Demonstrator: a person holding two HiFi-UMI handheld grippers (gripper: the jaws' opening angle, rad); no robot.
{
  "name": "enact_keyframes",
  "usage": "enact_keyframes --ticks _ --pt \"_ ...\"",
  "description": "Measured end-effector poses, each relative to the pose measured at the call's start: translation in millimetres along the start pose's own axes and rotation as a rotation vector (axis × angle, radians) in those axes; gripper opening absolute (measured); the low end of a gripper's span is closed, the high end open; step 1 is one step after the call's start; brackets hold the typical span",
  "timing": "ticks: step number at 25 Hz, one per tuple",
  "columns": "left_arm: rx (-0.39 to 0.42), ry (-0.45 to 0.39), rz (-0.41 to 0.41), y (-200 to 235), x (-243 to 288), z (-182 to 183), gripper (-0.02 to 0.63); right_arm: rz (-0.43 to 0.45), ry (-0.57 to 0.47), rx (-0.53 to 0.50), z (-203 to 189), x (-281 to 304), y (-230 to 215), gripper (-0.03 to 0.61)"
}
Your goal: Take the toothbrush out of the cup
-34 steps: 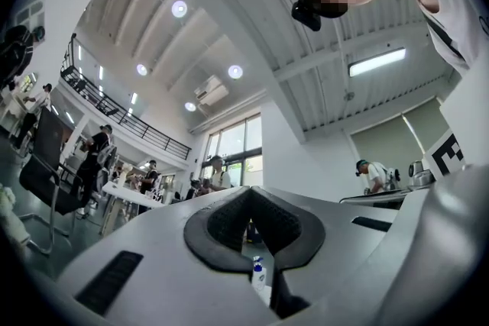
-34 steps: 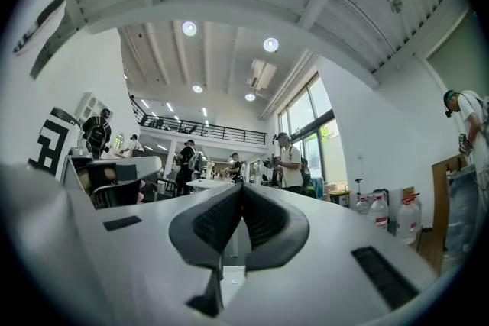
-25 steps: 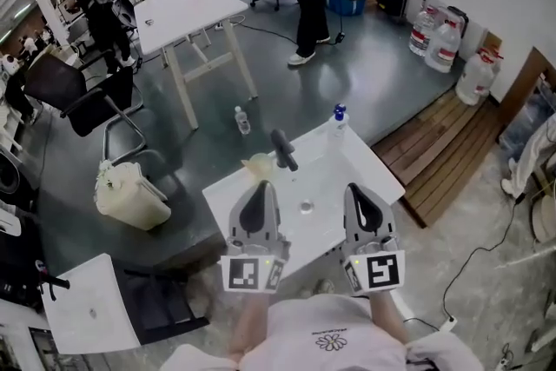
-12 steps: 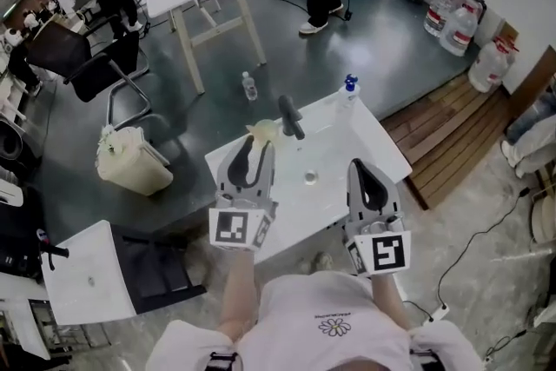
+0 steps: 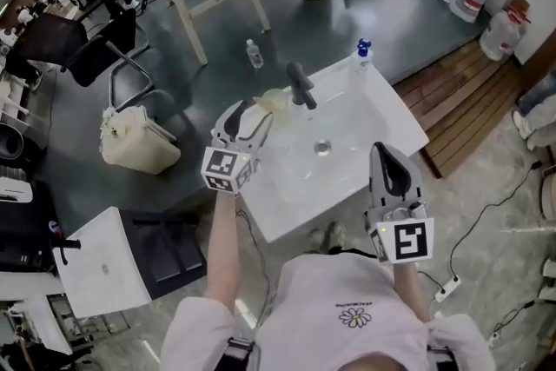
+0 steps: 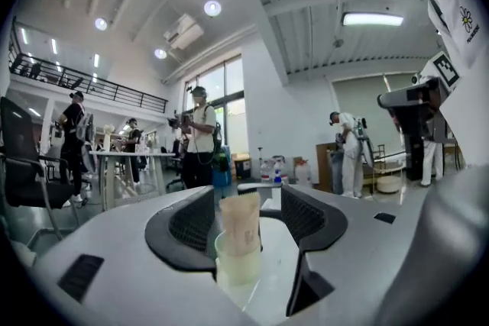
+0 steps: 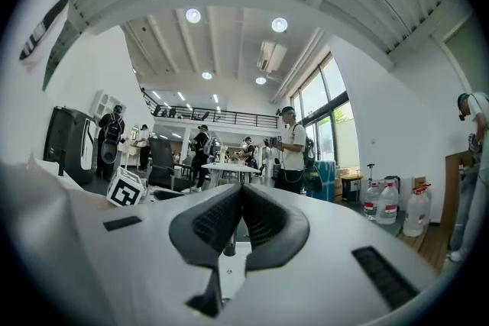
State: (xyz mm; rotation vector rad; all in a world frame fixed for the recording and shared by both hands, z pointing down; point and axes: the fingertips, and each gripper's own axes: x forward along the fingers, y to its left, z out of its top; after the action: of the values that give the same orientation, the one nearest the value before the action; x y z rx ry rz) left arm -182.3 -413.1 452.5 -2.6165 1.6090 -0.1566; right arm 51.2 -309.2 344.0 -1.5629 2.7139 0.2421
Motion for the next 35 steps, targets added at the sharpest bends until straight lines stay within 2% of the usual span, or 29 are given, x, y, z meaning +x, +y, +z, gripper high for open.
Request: enact_keyframes --ticks 5,12,14,17,23,28,31,35 --pt "-0.046 0.14 -0.105 17 24 -45 0.262 -0.012 0.044 -0.018 -8 -3 -4 0.012" --pt "0.055 0.255 -0.168 19 42 -67 0.256 -0.014 0.091 -0.022 -15 -3 0 0.012" --pt "0.075 0.265 -0.182 18 45 -67 0.237 -0.004 0.079 -0.02 -14 -1 3 0.012" --pt "0.085 0.285 -0.192 17 48 -68 0.157 0.001 0.072 -0.013 -13 0 6 0.012" --pt "0.087 0.286 -0.183 17 57 -67 0.088 -0.01 0.076 -0.012 -17 0 5 0.012" --pt "0.039 0.254 -0.184 15 58 -55 0.067 -0.042 0.119 -0.011 -25 -2 0 0.012" --pt "0.048 0.222 -0.177 14 60 -34 0.066 -0.065 0.139 -0.007 -23 -2 -6 0.012" --pt "0.092 0.163 -0.152 17 61 12 0.064 -0.061 0.106 0.007 -17 -2 -4 0.012"
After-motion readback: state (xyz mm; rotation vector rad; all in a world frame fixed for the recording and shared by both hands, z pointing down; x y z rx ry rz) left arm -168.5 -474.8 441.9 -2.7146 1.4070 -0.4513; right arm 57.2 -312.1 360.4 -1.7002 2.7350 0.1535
